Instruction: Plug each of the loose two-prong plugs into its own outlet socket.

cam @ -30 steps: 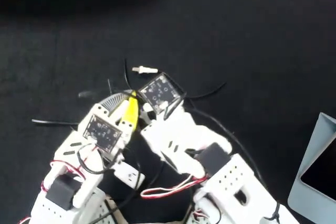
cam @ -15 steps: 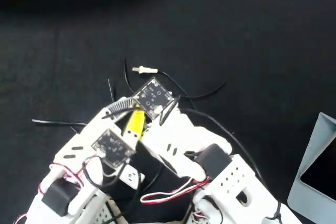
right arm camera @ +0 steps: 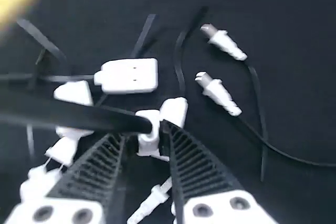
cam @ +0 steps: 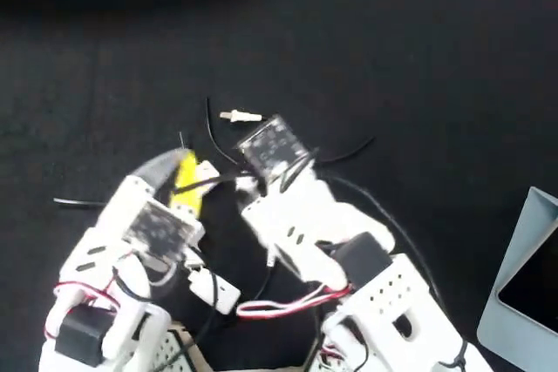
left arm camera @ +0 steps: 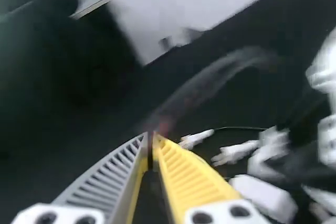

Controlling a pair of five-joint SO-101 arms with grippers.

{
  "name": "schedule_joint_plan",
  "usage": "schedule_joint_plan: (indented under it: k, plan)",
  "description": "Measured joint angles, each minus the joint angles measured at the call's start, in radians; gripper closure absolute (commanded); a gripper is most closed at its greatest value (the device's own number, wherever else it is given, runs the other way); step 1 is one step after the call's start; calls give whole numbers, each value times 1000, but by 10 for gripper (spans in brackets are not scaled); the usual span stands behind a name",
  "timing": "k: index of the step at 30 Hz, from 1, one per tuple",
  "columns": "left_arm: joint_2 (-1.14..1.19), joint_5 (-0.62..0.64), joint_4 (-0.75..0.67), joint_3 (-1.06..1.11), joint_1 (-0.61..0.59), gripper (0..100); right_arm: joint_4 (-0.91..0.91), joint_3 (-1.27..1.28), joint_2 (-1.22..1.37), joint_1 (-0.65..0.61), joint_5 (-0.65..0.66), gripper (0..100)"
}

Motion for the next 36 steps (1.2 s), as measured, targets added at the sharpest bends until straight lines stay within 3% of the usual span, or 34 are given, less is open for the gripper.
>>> schedule_joint_plan:
  k: [5, 17, 26, 29, 33, 36]
  plan:
    - [6, 46, 0, 40, -176, 970, -100, 112, 0, 18, -9, 986]
    - [34, -14, 60, 100, -196, 971, -147, 157, 26, 115, -12, 986]
    - [462, -12, 215, -155, -198, 970, -150, 69, 333, 187, -12, 986]
    - [647, -64, 253, -232, -198, 968, -150, 20, 433, 226, -12, 986]
    - [853, -198, 255, -288, -198, 840, -150, -25, 517, 250, -15, 986]
    - [980, -227, 226, -310, -198, 734, -150, -38, 545, 253, -15, 986]
